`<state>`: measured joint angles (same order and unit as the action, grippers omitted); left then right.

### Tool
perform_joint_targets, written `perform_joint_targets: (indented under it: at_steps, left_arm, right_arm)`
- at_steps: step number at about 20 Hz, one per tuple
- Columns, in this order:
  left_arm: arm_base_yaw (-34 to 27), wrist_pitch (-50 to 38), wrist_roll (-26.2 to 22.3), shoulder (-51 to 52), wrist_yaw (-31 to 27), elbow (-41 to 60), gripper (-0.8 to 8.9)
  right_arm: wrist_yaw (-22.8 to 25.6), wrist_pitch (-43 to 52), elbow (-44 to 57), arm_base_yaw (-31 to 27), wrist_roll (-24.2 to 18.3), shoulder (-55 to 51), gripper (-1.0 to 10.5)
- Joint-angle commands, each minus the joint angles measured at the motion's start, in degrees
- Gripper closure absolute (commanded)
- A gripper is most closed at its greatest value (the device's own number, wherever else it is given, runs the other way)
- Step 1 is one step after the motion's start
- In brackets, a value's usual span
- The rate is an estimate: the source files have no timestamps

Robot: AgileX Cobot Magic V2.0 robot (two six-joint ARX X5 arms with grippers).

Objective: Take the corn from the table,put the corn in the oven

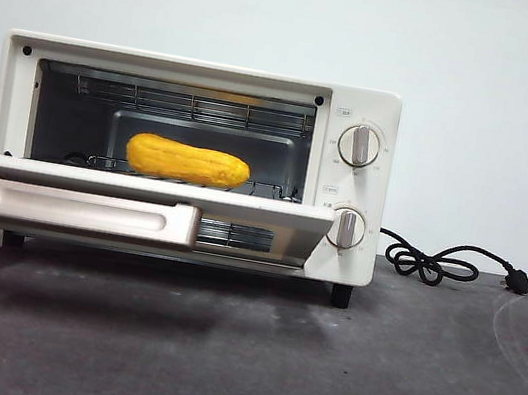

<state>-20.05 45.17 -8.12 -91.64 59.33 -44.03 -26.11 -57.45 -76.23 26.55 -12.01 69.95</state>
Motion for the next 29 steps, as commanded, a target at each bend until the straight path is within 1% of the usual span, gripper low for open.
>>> perform_joint_targets:
  at_steps: [1,4,5,6,10,14,16,19,21,25,27,29]
  left_arm:
    - [0.3,-2.1,-0.4,-0.1,7.6,0.4,8.22]
    - [-0.1,-9.6,3.8,-0.1,22.2,0.4,8.22]
    - [-0.2,-12.2,5.2,-0.1,26.2,0.3,8.22]
    - [-0.2,-14.3,6.2,-0.1,28.2,0.2,8.21]
    - [-0.8,-16.6,6.5,-0.1,27.7,-1.6,8.22]
    - [-3.7,-16.5,6.8,0.2,27.6,-5.1,8.22]
    - [-4.8,-16.5,8.1,0.2,27.1,-7.2,8.21]
    - [-5.0,-17.0,10.5,0.2,23.6,-9.6,8.21]
    - [-4.7,-16.6,11.5,0.2,23.1,-10.8,8.21]
    - [-4.2,-13.6,11.1,3.1,22.8,-11.4,8.21]
    - [-4.2,-12.5,11.0,5.5,21.0,-11.4,8.21]
    - [-4.2,-10.9,10.9,9.5,16.7,-11.4,8.21]
  right_arm:
    - [-0.3,0.1,0.0,0.0,-0.4,0.0,9.6]
    - [-0.3,0.0,0.0,0.0,-0.4,0.0,9.6]
    - [-0.3,0.0,0.0,0.0,-0.4,0.0,9.6]
    - [-0.3,0.0,0.0,0.0,-0.4,0.0,9.6]
    - [-0.3,0.1,0.0,0.0,-0.4,0.0,9.6]
    - [-0.3,0.4,0.0,0.0,-0.4,0.0,9.6]
    - [-0.3,0.4,0.0,0.0,-0.4,0.0,9.6]
    - [-0.3,0.5,0.0,0.0,-0.4,0.0,9.6]
    - [-0.3,0.5,0.0,0.0,-0.4,0.0,9.6]
    - [-0.3,0.6,0.0,0.0,-0.4,0.0,9.6]
    - [-0.3,0.7,0.0,0.0,-0.4,0.0,9.6]
    - [-0.2,1.2,0.0,0.0,-0.4,0.0,9.6]
